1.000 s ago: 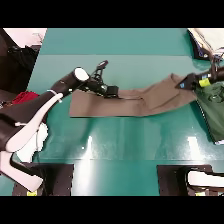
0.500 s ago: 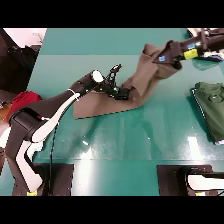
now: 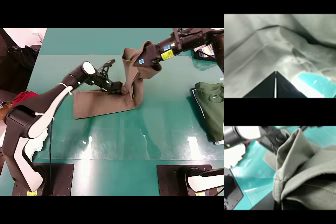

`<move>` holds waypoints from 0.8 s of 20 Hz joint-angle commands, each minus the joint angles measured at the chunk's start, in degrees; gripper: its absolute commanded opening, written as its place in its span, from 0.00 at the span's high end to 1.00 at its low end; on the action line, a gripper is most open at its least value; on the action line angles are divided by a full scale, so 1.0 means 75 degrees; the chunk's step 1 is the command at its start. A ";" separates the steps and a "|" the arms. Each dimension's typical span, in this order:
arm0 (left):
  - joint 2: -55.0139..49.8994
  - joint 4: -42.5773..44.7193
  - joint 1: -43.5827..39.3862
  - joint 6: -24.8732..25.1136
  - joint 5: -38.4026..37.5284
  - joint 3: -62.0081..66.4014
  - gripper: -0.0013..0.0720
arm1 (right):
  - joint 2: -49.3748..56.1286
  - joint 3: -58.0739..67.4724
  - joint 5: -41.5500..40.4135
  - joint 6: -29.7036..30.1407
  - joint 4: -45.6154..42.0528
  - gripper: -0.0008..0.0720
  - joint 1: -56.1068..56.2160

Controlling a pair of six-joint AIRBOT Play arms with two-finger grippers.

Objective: Fold the shirts.

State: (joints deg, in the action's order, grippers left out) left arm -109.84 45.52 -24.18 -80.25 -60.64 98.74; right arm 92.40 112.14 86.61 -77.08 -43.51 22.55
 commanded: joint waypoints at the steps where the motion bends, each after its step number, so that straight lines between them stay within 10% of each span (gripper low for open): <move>1: 0.0423 0.0560 0.0638 0.0099 -0.0784 0.0271 0.95 | 0.0102 0.0038 -0.0379 0.0009 0.0000 0.97 0.0341; 9: 0.3028 0.1699 0.3168 0.0102 -0.1099 0.0280 0.95 | 0.1151 0.0041 -0.2232 0.0778 0.0006 0.96 0.2159; 10: 0.3331 0.1702 0.3453 0.0102 -0.1134 0.0280 0.95 | 0.1408 0.0041 -0.2602 0.0994 0.0009 0.88 0.2483; 12: 0.3789 0.1708 0.3891 0.0102 -0.1198 0.0280 0.95 | 0.1874 0.0044 -0.3308 0.1236 0.0064 0.32 0.3066; 16: 0.4255 0.1716 0.4409 0.0251 -0.1661 0.0280 0.95 | 0.1731 0.0041 -0.3276 0.1227 -0.0248 0.29 0.3179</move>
State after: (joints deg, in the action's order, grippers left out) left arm -81.01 58.00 5.69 -79.24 -70.48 100.77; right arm 105.14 112.42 63.55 -68.99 -43.29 45.04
